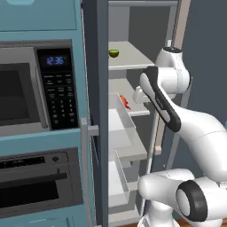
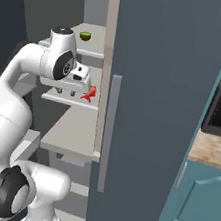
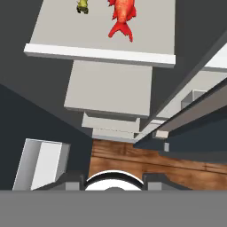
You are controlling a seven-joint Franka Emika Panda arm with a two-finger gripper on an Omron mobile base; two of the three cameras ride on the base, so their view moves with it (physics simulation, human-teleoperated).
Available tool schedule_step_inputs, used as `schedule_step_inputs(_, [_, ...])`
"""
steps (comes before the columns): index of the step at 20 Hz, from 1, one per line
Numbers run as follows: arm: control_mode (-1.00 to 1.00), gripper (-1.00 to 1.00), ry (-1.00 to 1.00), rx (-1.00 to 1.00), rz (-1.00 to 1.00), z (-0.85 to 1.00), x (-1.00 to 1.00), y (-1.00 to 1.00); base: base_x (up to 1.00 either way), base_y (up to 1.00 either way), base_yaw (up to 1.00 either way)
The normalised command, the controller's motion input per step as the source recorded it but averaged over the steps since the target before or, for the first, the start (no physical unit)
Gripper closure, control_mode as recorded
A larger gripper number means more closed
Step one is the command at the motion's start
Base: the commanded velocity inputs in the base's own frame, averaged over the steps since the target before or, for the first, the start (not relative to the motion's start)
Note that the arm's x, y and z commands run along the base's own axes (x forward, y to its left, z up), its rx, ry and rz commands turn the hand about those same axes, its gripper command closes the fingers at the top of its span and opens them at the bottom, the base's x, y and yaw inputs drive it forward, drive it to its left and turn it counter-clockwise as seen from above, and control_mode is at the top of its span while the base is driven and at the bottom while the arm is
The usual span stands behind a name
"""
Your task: Take the kiwis from the highest rack and move them to the second highest rack where the broccoli and fish are located, to maximize freezer space. Close the freezer door after rearranging.
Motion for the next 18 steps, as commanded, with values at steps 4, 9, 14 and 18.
schedule_step_inputs(4, [1.0,-1.0,0.0,0.0,0.0,0.0,0.0,0.0,-0.12,-0.05,-0.01])
schedule_step_inputs(9, [1.0,-1.0,0.0,0.0,0.0,0.0,0.0,0.0,-0.57,-0.62,0.01])
schedule_step_inputs(14, [1.0,-1.0,0.0,0.0,0.0,0.0,0.0,0.0,-0.13,-0.32,0.22])
schedule_step_inputs(18, [1.0,-1.0,0.0,0.0,0.0,0.0,0.0,0.0,0.12,0.0,0.63])
